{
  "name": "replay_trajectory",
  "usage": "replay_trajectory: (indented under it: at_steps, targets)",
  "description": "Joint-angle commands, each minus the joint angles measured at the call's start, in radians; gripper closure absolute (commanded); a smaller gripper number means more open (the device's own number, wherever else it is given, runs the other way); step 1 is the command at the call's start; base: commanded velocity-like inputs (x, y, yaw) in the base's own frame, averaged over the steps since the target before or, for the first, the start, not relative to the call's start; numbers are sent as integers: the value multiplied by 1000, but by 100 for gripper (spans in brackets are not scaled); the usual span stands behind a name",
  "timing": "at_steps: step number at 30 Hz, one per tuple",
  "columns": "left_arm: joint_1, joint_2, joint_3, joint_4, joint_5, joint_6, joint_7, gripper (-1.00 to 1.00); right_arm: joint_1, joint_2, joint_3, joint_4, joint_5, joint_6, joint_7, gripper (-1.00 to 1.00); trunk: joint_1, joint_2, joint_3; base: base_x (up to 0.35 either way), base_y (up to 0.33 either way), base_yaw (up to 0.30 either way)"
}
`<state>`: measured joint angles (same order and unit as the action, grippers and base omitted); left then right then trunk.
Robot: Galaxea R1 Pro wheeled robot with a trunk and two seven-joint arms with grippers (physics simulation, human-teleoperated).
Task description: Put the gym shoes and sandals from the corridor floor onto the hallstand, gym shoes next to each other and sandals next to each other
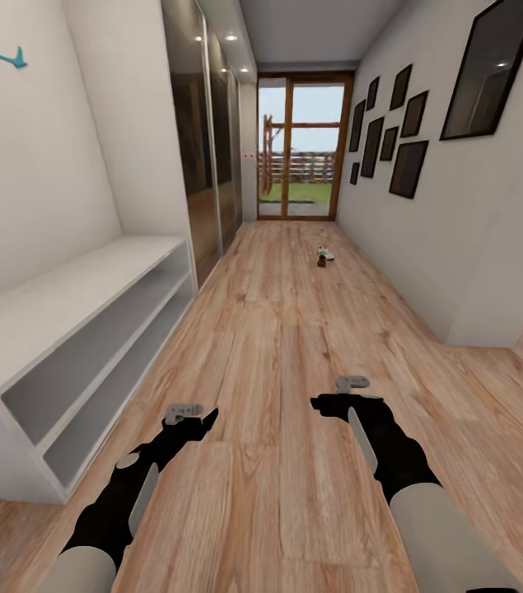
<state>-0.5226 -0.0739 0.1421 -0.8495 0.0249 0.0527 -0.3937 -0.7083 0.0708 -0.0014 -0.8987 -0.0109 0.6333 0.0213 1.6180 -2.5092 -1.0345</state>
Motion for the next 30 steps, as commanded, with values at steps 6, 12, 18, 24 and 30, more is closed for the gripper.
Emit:
replay_trajectory:
  at_steps: [6, 12, 18, 24, 30]
  targets:
    - [-1, -1, 5, -1, 3, 6, -8, -100, 0, 0, 0, -1, 0, 5, 2, -100, 0, 0, -1, 348, 0, -3]
    - [-1, -1, 5, -1, 3, 6, -8, -100, 0, 0, 1, 0, 0, 5, 2, -100, 0, 0, -1, 348, 0, 0]
    - [-1, -2, 5, 0, 3, 6, -8, -100, 0, 0, 0, 0, -1, 5, 2, -100, 0, 0, -2, 348, 0, 0]
    - [-1, -3, 5, 0, 3, 6, -8, -100, 0, 0, 0, -1, -5, 5, 2, -100, 0, 0, -8, 348, 0, 0]
    - [-1, -3, 5, 0, 3, 6, -8, -100, 0, 0, 0, -1, -5, 5, 2, -100, 0, 0, -10, 348, 0, 0]
